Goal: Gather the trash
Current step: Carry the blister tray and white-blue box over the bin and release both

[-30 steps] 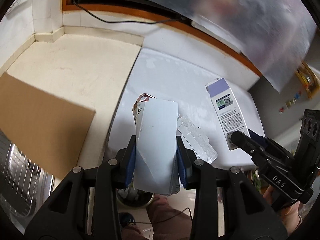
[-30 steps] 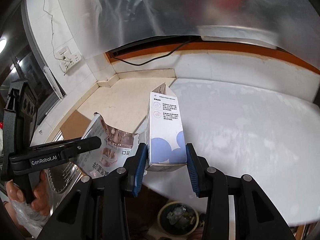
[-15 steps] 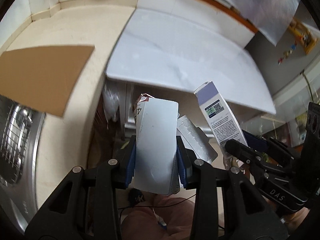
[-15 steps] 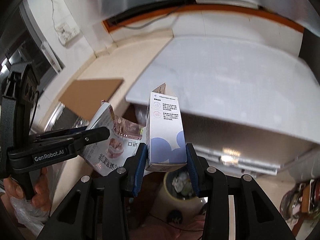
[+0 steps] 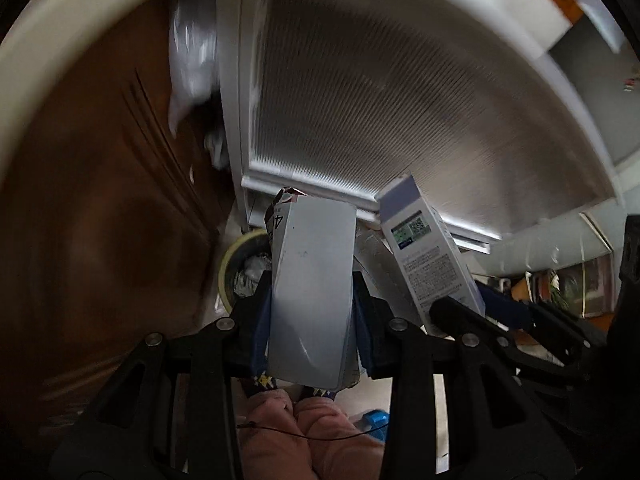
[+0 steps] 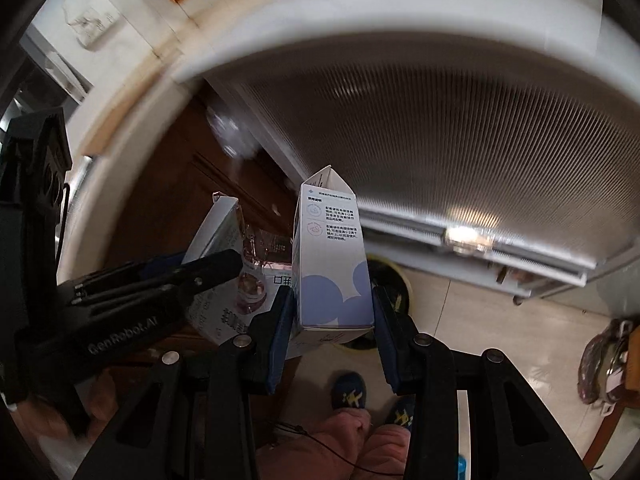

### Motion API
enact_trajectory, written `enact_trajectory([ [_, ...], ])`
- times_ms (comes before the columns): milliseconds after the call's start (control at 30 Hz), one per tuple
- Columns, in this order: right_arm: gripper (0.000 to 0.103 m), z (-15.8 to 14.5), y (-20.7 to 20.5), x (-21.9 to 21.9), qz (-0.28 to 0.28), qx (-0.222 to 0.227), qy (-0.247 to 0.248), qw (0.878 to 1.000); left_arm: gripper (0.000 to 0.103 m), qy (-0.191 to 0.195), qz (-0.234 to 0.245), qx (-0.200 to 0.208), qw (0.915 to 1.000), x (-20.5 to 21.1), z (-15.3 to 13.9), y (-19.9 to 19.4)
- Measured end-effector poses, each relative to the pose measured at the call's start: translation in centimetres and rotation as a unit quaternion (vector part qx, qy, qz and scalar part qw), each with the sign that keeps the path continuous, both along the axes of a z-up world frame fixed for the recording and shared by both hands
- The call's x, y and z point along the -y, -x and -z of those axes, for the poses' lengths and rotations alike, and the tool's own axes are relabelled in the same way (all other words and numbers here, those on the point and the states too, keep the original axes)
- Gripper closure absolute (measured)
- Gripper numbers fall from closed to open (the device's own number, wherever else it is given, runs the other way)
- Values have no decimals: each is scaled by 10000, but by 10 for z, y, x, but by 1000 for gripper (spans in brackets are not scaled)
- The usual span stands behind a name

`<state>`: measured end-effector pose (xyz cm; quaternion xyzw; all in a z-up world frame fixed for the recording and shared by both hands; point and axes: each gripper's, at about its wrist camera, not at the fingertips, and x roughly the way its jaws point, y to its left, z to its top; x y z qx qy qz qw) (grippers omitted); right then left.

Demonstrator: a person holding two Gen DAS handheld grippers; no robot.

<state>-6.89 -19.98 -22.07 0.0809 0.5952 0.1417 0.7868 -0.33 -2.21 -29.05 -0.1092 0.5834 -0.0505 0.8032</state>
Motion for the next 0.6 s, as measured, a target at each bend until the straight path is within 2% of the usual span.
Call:
enact_trajectory([
  [133,65,72,-4,2,37,-304,44,9995,71,50,-387,-228,9990,-7,75,-5],
  [300,65,158,-13,0,86,-562,141,9983,71,0,-598,-438,9973,-13,146,-19],
  [533,64,248,-32,-4,201,-765,268,9965,70,-210,-408,-645,9969,-7,233,-49],
  [600,64,269,-51,-7,179,-816,256,9962,70,-324,-312,-703,9965,-5,254,-57],
])
